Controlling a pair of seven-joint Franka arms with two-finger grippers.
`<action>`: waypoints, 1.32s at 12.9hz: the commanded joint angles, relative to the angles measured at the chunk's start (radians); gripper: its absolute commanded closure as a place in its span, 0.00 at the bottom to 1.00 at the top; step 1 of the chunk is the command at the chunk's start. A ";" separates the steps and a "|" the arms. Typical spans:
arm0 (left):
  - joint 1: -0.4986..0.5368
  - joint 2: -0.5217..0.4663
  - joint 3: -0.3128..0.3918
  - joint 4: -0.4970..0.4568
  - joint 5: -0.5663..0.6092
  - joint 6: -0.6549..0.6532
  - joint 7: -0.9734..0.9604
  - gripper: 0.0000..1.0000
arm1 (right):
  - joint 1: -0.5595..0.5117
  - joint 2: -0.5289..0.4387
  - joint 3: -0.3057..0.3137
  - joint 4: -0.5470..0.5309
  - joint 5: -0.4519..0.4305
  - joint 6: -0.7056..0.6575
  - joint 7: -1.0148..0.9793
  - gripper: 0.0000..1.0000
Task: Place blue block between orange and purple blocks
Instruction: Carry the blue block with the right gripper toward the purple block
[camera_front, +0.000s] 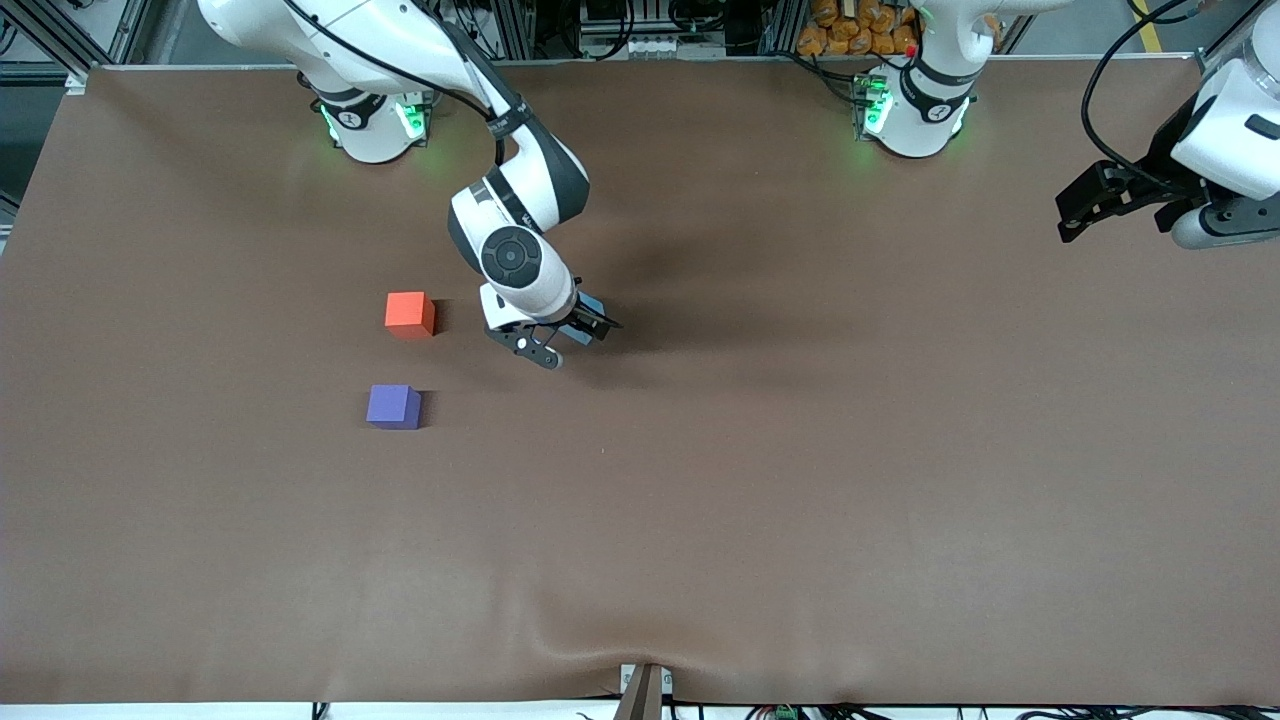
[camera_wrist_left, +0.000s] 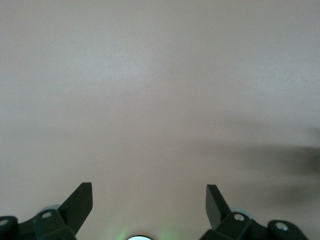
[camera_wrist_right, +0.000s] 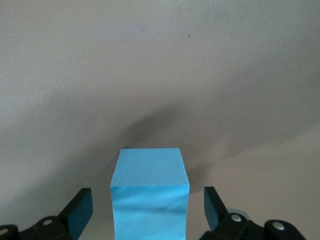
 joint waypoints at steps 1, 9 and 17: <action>0.009 -0.017 -0.008 -0.001 -0.006 -0.008 0.021 0.00 | 0.037 0.016 -0.007 -0.011 0.033 0.030 0.035 0.04; 0.008 -0.030 -0.029 -0.002 0.003 -0.011 0.018 0.00 | -0.019 0.006 -0.010 0.126 0.032 -0.138 -0.043 1.00; 0.006 -0.020 -0.036 -0.001 0.000 -0.033 0.017 0.00 | -0.302 -0.099 -0.022 0.222 -0.114 -0.527 -0.737 1.00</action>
